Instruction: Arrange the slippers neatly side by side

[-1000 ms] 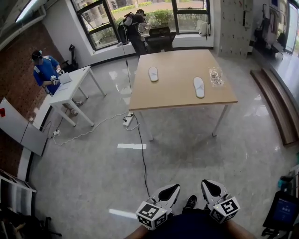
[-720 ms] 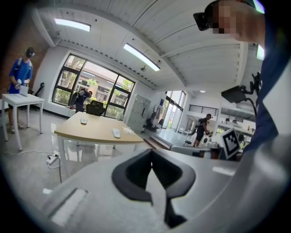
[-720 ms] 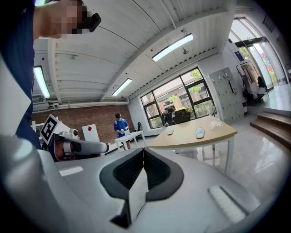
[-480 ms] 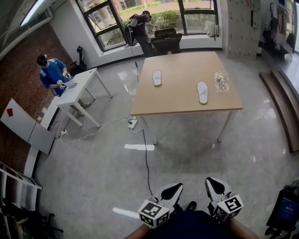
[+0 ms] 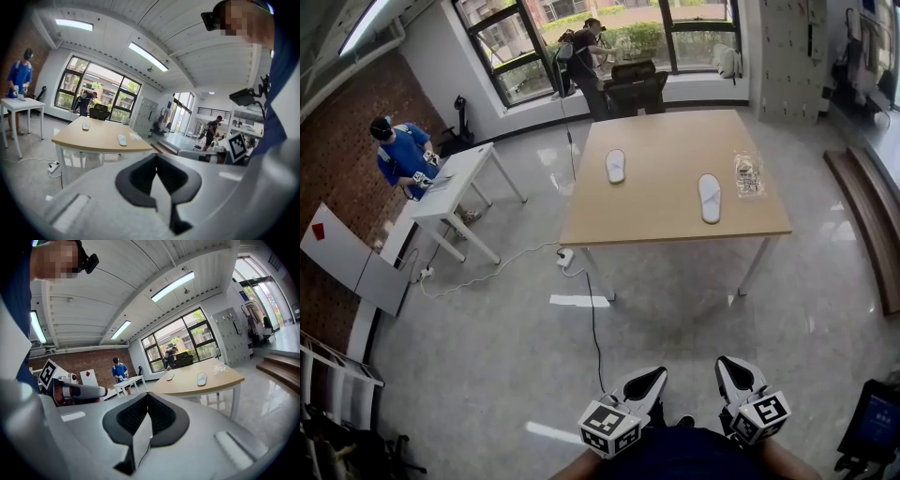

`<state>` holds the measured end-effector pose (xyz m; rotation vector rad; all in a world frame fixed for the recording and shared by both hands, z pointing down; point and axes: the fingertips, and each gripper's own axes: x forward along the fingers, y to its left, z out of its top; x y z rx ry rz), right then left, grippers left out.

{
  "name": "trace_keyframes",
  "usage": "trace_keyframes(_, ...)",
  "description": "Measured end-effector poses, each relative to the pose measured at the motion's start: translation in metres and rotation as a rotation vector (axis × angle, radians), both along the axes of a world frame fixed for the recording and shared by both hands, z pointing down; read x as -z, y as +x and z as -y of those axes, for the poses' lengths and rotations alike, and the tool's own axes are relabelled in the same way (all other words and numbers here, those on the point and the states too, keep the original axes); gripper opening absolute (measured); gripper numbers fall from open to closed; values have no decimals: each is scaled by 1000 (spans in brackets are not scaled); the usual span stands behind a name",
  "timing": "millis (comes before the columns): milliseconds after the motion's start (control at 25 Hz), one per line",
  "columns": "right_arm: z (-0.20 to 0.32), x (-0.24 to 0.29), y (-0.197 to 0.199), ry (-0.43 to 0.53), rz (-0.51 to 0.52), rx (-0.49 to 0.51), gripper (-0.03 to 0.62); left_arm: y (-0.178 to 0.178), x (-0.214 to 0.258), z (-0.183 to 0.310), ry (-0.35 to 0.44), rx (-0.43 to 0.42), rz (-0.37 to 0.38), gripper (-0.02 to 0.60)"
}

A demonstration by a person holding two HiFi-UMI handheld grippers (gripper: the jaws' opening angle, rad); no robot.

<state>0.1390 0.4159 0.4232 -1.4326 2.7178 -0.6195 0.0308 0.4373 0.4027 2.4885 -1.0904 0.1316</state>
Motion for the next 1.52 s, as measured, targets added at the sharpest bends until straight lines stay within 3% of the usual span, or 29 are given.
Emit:
trace_keyframes(360, 66, 1, -20, -20, -28, -61, 11, -20, 4, 75, 2, -56, -25, 3)
trace_keyframes(800, 132, 10, -63, -50, -64, -147, 11, -75, -1, 145, -19, -68, -101, 3)
trace_keyframes(1080, 159, 2, -85, -37, -88, -154, 11, -109, -9, 180, -32, -32, -121, 3)
trace_keyframes(1520, 211, -1, -102, -35, -80, -115, 11, -115, -5, 229, 0, -9, -121, 3)
